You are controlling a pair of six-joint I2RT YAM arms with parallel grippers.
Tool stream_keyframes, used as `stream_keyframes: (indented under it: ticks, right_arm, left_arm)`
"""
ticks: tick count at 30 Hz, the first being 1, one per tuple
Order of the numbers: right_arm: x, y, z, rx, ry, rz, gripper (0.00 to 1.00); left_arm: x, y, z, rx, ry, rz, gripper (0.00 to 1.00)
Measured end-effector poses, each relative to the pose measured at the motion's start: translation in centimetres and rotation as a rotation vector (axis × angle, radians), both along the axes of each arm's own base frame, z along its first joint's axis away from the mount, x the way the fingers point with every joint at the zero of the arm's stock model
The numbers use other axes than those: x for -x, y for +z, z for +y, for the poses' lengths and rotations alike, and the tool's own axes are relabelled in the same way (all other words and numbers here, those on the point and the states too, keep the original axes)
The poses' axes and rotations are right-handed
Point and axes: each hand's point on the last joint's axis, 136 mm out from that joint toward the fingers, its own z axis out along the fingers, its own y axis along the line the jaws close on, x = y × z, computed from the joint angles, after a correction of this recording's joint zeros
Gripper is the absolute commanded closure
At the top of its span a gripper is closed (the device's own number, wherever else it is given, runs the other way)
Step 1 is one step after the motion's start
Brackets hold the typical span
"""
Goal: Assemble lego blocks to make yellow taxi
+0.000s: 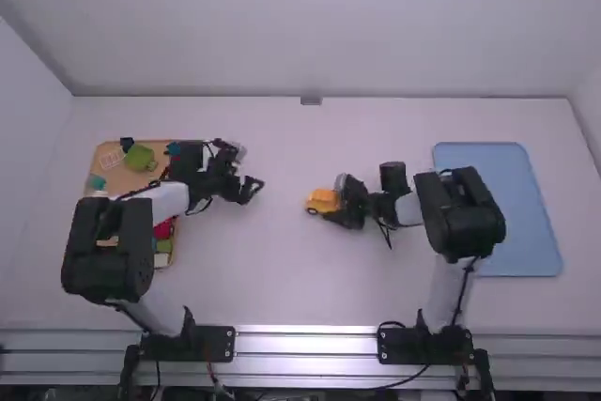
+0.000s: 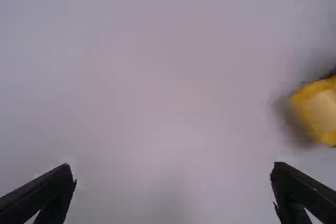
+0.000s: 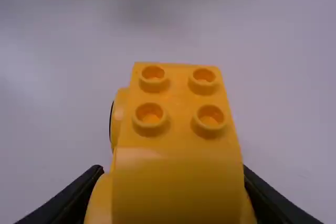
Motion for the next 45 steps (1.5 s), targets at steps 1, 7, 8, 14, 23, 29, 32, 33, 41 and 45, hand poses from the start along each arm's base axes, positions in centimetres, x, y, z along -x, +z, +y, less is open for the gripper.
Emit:
stream_keyframes:
  ticks: [1,7,8,14,23,29,32,33,41,45]
  right_arm:
    - [-0.7,0.7,-1.1,0.027,-0.055,0.008,0.47]
    - [-3.4,4.3,-8.3,0.223,-0.356,-0.005,0.47]
    - [-3.9,5.3,-11.0,0.283,-0.456,-0.014,0.48]
    - [-4.5,8.7,-22.9,0.446,-0.848,-0.051,0.53]
    - [-3.6,9.4,-34.6,0.352,-1.241,0.011,0.42]
    - [-3.2,5.0,-37.3,0.229,-1.371,0.181,0.22]
    - [-3.0,3.2,-37.4,0.195,-1.401,0.251,0.01]
    - [-3.0,2.8,-37.3,0.182,-1.409,0.270,0.01]
    - [-0.8,3.6,-35.6,0.199,-1.459,0.401,0.01]
    - [-0.7,8.3,-32.7,0.265,-1.440,0.305,0.01]
  left_arm:
    - [0.0,-0.6,1.4,-0.005,0.102,0.055,0.01]
    - [1.0,-3.2,7.2,-0.059,0.587,0.254,0.01]
    - [1.2,-3.5,8.1,-0.072,0.664,0.269,0.01]
    - [1.2,-3.5,9.8,-0.081,0.806,0.270,0.01]
    - [0.8,-3.1,10.2,-0.071,0.843,0.247,0.01]
    - [0.2,-2.8,9.2,-0.013,0.804,0.239,0.01]
    - [0.3,-2.9,8.7,-0.006,0.777,0.247,0.01]
    - [0.2,-2.8,8.5,-0.008,0.757,0.246,0.01]
    - [0.5,0.0,5.3,-0.071,0.581,0.171,0.01]
    - [1.0,5.6,3.7,-0.109,0.537,0.032,0.01]
